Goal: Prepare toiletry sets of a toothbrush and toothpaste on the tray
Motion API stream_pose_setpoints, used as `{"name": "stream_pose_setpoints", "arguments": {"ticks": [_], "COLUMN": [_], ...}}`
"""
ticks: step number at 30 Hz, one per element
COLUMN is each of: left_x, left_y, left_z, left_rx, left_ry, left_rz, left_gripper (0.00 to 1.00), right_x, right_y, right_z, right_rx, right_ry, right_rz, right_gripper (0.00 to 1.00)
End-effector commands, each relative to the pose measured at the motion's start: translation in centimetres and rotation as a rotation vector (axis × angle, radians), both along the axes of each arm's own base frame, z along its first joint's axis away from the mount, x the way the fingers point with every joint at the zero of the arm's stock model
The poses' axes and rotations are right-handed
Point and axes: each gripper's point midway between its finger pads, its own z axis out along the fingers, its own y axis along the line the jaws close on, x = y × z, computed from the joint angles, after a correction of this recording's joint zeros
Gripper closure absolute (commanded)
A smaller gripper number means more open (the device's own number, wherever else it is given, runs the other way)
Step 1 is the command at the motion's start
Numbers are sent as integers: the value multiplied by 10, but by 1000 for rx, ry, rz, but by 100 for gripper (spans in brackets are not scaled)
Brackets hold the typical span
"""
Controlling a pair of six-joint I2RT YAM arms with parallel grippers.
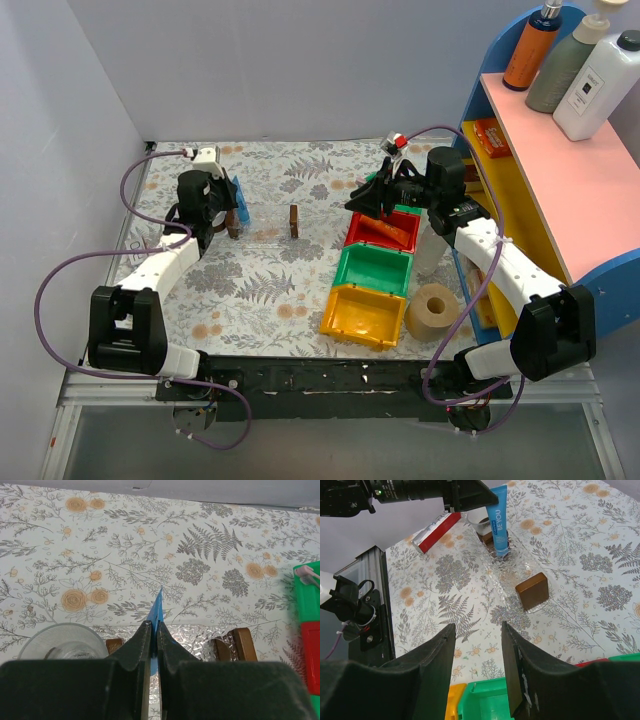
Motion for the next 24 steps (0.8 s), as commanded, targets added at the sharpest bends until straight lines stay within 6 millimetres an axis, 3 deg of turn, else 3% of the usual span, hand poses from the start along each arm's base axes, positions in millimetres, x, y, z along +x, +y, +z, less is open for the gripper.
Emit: {"name": "stream_pose_setpoints", "arguments": {"ticks": [1, 24], "left_x": [0, 1], "left_y": [0, -1], "left_z": [9, -10], "left_rx": [5, 18], "left_ry": [-49, -24], "left_rz": [-19, -28], "left_gripper": [100, 100], "right_x": [2, 1], "right_y": [2, 4], "right_z": [18, 15], "right_rx": [31, 38], "right_ry": [-63, -58], "right_rz": [15, 29], "right_gripper": [51, 50]}}
